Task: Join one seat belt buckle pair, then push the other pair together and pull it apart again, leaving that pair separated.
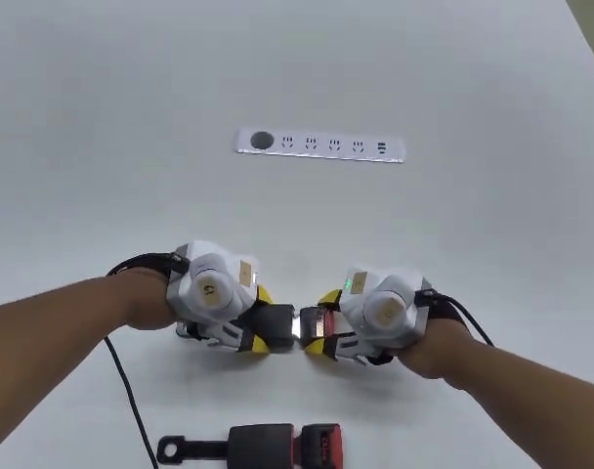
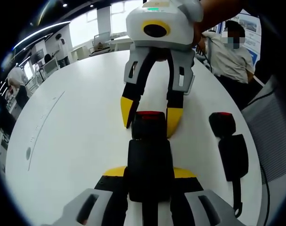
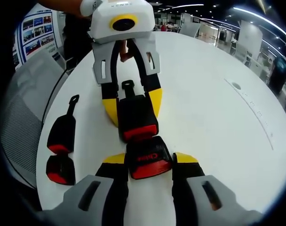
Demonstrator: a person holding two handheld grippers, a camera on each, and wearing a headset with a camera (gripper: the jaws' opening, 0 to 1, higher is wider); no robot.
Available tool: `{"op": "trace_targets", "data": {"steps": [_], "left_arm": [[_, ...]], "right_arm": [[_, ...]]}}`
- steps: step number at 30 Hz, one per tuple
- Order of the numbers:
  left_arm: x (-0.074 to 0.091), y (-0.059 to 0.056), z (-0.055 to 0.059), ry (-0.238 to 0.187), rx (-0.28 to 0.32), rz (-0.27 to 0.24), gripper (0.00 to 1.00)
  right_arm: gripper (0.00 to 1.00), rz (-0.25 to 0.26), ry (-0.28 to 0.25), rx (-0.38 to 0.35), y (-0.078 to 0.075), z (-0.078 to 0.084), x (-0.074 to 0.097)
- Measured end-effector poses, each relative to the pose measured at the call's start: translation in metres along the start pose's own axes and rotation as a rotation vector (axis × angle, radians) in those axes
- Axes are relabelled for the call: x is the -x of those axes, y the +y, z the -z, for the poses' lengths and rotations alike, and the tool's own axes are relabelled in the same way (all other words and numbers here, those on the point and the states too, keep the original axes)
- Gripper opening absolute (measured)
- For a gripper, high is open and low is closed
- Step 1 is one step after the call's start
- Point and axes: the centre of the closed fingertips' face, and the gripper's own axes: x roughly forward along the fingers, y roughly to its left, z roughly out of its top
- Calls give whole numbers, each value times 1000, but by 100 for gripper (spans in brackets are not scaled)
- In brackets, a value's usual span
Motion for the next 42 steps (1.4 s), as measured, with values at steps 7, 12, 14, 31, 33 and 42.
{"op": "trace_targets", "data": {"steps": [7, 12, 14, 31, 33, 42], "left_arm": [[1, -1, 0, -4, 5, 0, 35], [1, -1, 0, -7, 6, 1, 35], [2, -1, 0, -11, 7, 1, 35], [2, 0, 3, -2, 8, -1, 35], [2, 0, 2, 1, 9, -1, 35], [3, 0, 1, 7, 9, -1, 35]], "right_arm": [[34, -5, -12, 9, 0, 1, 0], [34, -5, -16, 10, 0, 1, 0], [34, -5, -21, 10, 0, 1, -1], [34, 8, -29, 9, -2, 11, 10], [34, 7, -33, 11, -1, 12, 11], [34, 13, -33, 1, -4, 28, 27]]}}
